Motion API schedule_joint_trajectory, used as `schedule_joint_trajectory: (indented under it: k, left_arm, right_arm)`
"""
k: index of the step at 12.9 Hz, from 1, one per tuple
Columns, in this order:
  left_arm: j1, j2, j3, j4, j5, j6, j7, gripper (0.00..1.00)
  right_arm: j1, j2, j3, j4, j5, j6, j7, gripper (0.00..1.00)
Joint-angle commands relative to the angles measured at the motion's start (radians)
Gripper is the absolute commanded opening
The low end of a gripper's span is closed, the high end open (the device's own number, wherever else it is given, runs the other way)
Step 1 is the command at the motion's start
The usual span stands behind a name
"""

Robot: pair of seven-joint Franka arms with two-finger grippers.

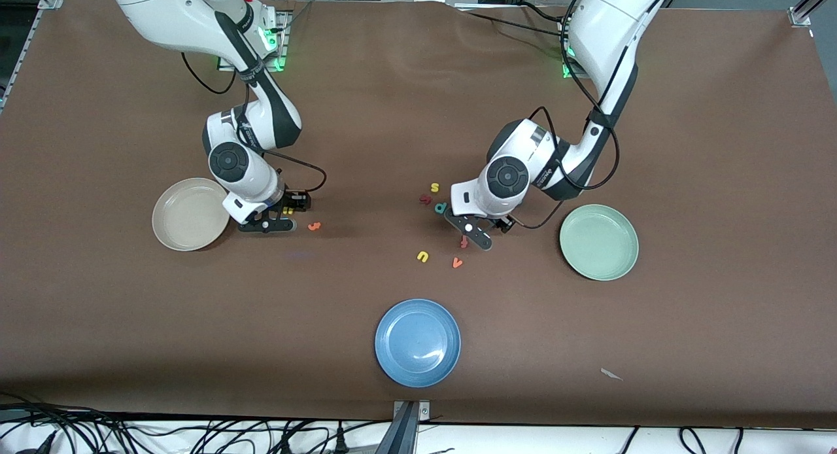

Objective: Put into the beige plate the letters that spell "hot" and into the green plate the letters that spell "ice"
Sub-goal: 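Grasp the yellow letter with the right gripper while the left gripper grasps the red letter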

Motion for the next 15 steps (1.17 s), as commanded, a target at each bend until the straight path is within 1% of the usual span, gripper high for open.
schedule_joint_trajectory:
  k: [1,3,4,5,6,7,8,10,11,13,15]
  left_arm:
    - [0.007,-0.036,-0.004,-0.108,-0.007,0.083,0.106,0.76]
    - [0.008,-0.039,-0.004,-0.155,-0.007,0.148,0.173,0.67]
    - [0.008,-0.042,-0.004,-0.163,-0.007,0.151,0.2,0.62]
    - [0.01,-0.044,-0.004,-0.163,-0.007,0.151,0.221,0.52]
    - [0.01,-0.046,-0.004,-0.163,-0.007,0.15,0.24,0.36]
    - [0.013,-0.049,-0.004,-0.163,-0.007,0.15,0.256,0.14]
    - [0.016,-0.055,-0.004,-0.163,-0.007,0.145,0.261,0.0]
    - [0.019,-0.067,-0.003,-0.162,-0.007,0.136,0.261,0.0]
    - [0.019,-0.081,-0.001,-0.162,-0.007,0.127,0.26,0.0]
    - [0.037,-0.128,0.002,-0.134,-0.007,0.029,0.26,0.0]
    - [0.086,-0.168,0.005,-0.119,-0.007,-0.063,0.286,0.0]
  right_arm:
    - [-0.002,0.0,0.002,-0.02,0.008,0.037,-0.043,0.74]
    - [-0.007,0.008,0.0,-0.02,0.01,0.059,-0.058,0.73]
    - [-0.007,0.009,0.0,-0.02,0.011,0.059,-0.058,0.69]
    - [-0.007,0.008,0.0,-0.021,0.011,0.057,-0.06,0.65]
    - [-0.007,0.008,0.0,-0.021,0.011,0.057,-0.061,0.61]
    - [-0.008,0.009,0.0,-0.02,0.011,0.057,-0.061,0.6]
    - [-0.01,0.009,0.0,-0.02,0.011,0.057,-0.061,0.56]
    - [-0.01,0.009,0.0,-0.02,0.011,0.057,-0.061,0.54]
    - [-0.01,0.009,0.0,-0.02,0.011,0.057,-0.061,0.51]
    - [-0.011,0.006,0.0,-0.021,0.011,0.047,-0.061,0.4]
    - [-0.01,0.008,0.0,-0.029,0.011,0.047,-0.061,0.32]
